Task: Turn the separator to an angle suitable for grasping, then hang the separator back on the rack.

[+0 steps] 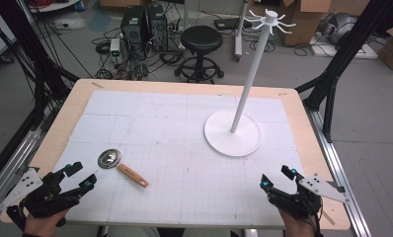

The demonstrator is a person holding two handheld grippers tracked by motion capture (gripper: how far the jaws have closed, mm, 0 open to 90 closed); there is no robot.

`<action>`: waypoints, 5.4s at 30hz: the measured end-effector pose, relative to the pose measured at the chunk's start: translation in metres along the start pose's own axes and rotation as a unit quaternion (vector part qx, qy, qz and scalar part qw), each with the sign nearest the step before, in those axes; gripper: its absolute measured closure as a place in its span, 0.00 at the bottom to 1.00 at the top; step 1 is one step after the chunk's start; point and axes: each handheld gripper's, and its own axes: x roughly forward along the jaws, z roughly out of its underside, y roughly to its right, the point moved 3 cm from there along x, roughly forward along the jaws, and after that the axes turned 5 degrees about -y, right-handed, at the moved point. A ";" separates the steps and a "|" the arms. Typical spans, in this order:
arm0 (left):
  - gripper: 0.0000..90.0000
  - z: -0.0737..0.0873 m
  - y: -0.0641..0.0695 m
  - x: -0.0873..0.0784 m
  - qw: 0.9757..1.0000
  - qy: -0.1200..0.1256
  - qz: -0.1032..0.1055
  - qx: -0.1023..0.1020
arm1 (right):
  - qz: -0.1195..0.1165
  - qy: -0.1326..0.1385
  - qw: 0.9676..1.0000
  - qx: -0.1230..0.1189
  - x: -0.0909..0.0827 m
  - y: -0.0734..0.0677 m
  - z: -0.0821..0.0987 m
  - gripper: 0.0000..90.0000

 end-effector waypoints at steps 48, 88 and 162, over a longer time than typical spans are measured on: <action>1.00 0.005 0.030 0.125 0.966 -0.239 0.035 0.094 | 0.017 -0.001 1.000 0.018 -0.001 0.008 0.002 0.24; 1.00 0.022 -0.029 0.106 0.939 -0.326 -0.009 0.109 | 0.028 -0.005 0.999 0.029 -0.001 0.010 0.002 0.25; 0.28 0.000 -0.004 0.098 0.978 -0.200 -0.043 0.042 | 0.028 -0.003 0.999 -0.024 -0.004 0.000 -0.004 0.21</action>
